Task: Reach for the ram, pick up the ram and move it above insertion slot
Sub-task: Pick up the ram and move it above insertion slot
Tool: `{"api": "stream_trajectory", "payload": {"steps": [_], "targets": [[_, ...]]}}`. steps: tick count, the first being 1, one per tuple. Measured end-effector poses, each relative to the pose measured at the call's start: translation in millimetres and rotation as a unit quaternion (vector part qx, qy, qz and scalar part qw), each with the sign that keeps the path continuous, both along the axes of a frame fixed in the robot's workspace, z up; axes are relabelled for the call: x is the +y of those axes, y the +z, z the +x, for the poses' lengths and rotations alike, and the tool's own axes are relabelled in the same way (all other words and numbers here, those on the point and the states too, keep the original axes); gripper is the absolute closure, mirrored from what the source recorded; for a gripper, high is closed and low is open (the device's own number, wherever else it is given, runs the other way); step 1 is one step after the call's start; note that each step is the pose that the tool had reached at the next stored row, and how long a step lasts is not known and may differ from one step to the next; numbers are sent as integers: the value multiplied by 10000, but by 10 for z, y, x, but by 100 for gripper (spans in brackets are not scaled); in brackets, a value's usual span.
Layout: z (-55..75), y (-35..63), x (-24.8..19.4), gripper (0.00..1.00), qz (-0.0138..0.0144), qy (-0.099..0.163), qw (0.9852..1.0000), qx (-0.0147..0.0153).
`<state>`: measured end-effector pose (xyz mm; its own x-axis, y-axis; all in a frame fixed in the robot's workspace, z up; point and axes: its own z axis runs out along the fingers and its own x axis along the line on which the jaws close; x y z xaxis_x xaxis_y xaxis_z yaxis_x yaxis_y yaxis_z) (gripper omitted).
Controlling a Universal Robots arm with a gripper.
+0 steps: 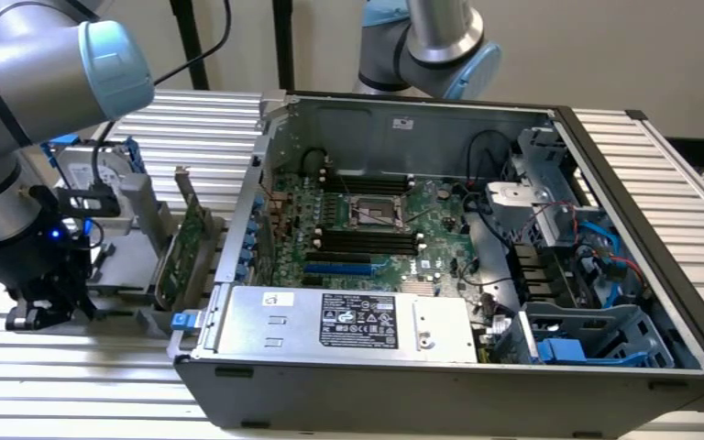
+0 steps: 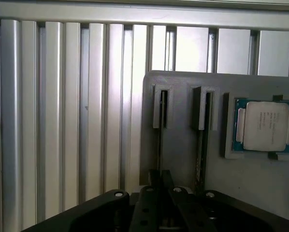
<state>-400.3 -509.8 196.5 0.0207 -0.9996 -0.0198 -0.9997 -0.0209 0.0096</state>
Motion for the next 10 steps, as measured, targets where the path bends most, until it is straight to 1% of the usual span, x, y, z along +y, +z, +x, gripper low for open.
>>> {"api": "stream_trajectory", "payload": {"steps": [6, 10], "targets": [[0, 7, 0, 86, 0, 0, 10000, 0], [0, 46, 0, 86, 0, 0, 10000, 0]]}}
